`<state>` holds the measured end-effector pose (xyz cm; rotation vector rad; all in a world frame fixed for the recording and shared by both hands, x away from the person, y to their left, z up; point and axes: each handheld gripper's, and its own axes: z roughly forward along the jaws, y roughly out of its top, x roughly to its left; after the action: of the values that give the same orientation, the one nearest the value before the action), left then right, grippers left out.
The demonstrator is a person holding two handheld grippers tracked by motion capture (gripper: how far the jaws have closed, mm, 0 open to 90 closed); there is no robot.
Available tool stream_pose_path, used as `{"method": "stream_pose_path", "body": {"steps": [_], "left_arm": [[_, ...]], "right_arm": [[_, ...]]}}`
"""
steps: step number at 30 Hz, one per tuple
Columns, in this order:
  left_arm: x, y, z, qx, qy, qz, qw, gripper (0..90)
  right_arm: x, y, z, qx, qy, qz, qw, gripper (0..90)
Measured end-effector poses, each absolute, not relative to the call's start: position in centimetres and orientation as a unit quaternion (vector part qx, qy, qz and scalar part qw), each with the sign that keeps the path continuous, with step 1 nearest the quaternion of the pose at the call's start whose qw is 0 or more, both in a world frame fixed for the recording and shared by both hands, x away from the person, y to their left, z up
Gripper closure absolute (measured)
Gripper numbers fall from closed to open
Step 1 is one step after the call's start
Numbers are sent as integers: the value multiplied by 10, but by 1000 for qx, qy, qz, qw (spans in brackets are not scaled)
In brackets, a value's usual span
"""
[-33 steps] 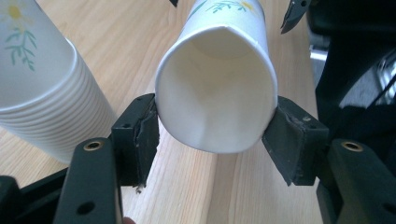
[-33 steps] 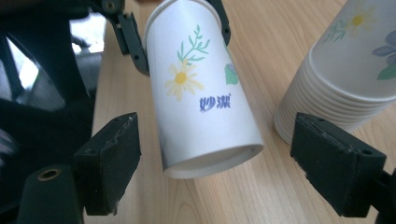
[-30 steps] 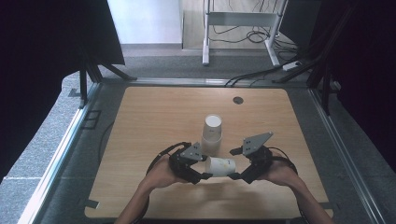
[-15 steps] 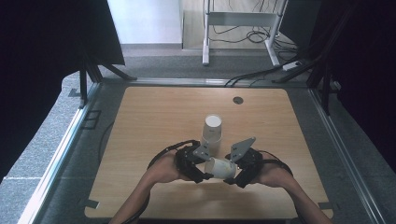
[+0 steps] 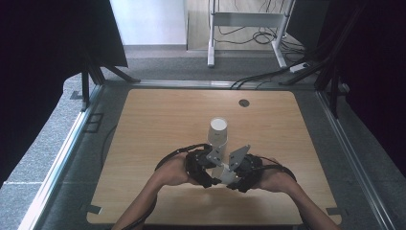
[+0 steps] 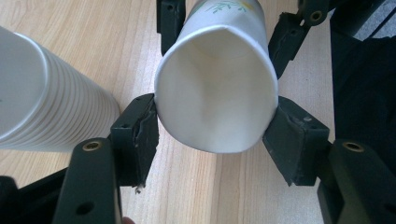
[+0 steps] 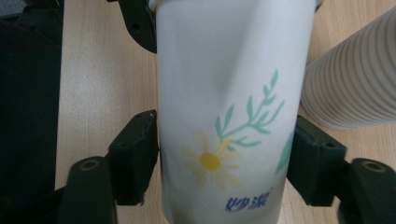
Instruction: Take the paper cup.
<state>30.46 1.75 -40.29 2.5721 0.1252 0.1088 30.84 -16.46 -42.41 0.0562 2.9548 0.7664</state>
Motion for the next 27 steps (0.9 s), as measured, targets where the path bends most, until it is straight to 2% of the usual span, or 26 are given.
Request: {"method": "stream_pose_path", "body": {"steps": [2, 10, 14, 19, 27], "left_arm": [[304, 16, -404, 959, 45, 39, 277, 367], [305, 17, -405, 955, 53, 31, 289, 345], [307, 22, -403, 948, 71, 28, 308, 299], [307, 28, -400, 938, 90, 20, 333, 182], [308, 37, -396, 923, 111, 20, 368, 132]], "right_arm": [[308, -164, -425, 20, 968, 247, 45, 367], [308, -166, -425, 26, 968, 247, 41, 375], [309, -170, -424, 42, 963, 265, 37, 372], [311, -176, -421, 61, 953, 296, 28, 372], [312, -186, -416, 81, 938, 337, 23, 371]]}}
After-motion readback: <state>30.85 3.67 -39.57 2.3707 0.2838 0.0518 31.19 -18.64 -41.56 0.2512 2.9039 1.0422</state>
